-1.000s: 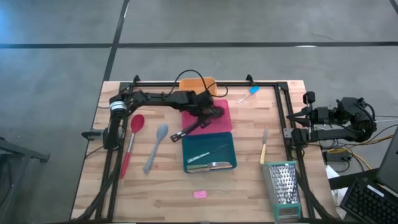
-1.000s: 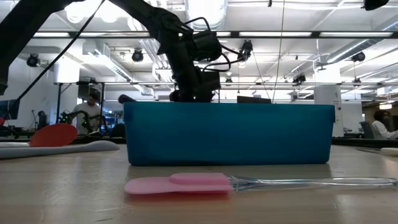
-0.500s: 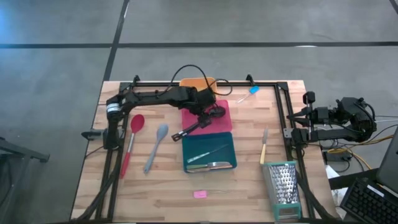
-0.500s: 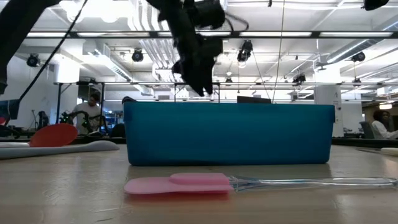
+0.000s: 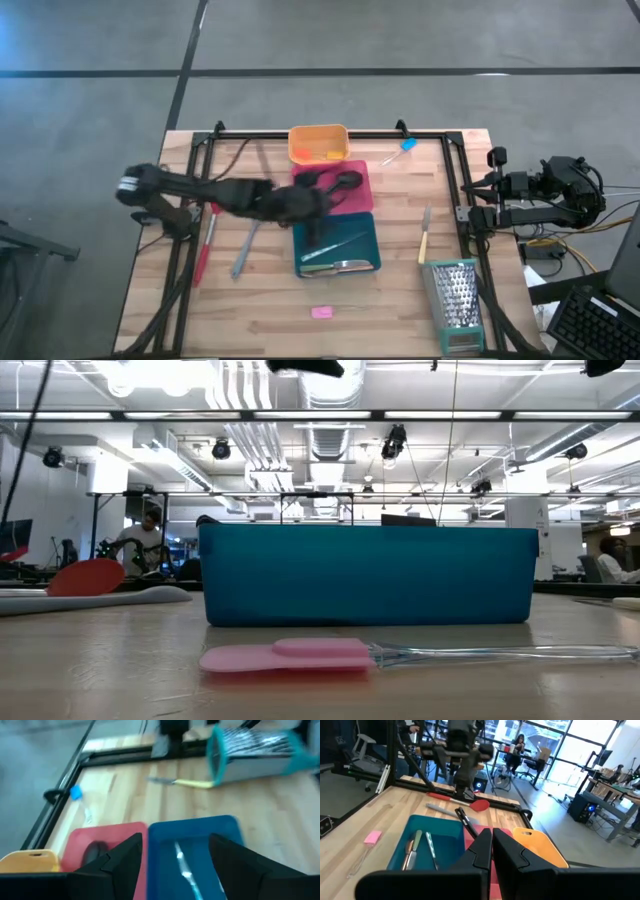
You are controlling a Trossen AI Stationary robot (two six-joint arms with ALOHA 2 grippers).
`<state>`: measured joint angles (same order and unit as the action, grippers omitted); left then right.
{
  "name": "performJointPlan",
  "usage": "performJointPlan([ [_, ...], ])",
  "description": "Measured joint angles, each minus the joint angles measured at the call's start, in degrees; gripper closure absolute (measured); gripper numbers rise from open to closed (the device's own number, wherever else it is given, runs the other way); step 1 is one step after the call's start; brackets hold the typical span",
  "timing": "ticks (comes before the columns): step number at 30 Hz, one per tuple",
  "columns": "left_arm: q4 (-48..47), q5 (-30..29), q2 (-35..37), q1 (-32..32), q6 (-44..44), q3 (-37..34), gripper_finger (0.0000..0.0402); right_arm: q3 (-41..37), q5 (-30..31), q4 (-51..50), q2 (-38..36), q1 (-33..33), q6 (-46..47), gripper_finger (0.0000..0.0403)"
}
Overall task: Pick & Place Kitchen Items
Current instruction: Put the blue spatula into the yellow bin
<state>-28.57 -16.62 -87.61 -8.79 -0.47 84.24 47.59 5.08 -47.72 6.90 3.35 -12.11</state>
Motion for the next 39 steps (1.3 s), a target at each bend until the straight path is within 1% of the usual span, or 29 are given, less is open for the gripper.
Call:
performJointPlan([
  [5,8.3,-2.0,12.9,-5.4,-0.1,-14.0,0.0168,0.0,0.0,0.0,0.0,0.0,0.0,0.0394],
  [10,13.0,-4.6,26.3,-8.2,-2.3,-26.4,0.0168,0.0,0.0,0.0,0.0,0.0,0.0,0.0394],
  [15,13.6,-9.4,37.9,-8.6,-6.4,-35.7,0.0168,0.0,0.3,0.2,0.0,0.0,-0.2,0.0394],
  [17,13.6,-11.1,41.9,-8.6,-7.2,-38.8,0.0168,0.0,1.8,1.1,0.1,0.0,-0.4,0.0394],
  [20,13.7,-12.0,47.2,-8.6,-7.1,-43.0,0.0168,0.0,2.8,2.5,0.2,0.0,-0.3,0.0394],
  [24,14.1,-12.0,52.8,-8.6,-7.1,-47.3,0.0168,0.0,2.6,2.5,0.2,0.0,-0.3,0.0394],
  [28,14.0,-11.9,56.7,-8.6,-6.1,-50.4,0.0168,0.0,2.6,2.5,0.2,0.0,-0.3,0.0394],
  [31,14.7,-11.9,59.5,-8.6,-3.4,-52.8,0.0168,0.0,2.4,3.0,0.2,0.0,2.9,0.0394],
  [35,18.8,-11.8,62.8,-8.6,-2.2,-56.7,0.0168,-0.6,2.4,10.2,1.0,0.0,6.4,0.0394],
  [39,21.4,-11.8,65.0,-8.6,-2.1,-59.8,0.0168,-3.1,2.4,22.4,3.0,0.0,5.7,0.0394],
])
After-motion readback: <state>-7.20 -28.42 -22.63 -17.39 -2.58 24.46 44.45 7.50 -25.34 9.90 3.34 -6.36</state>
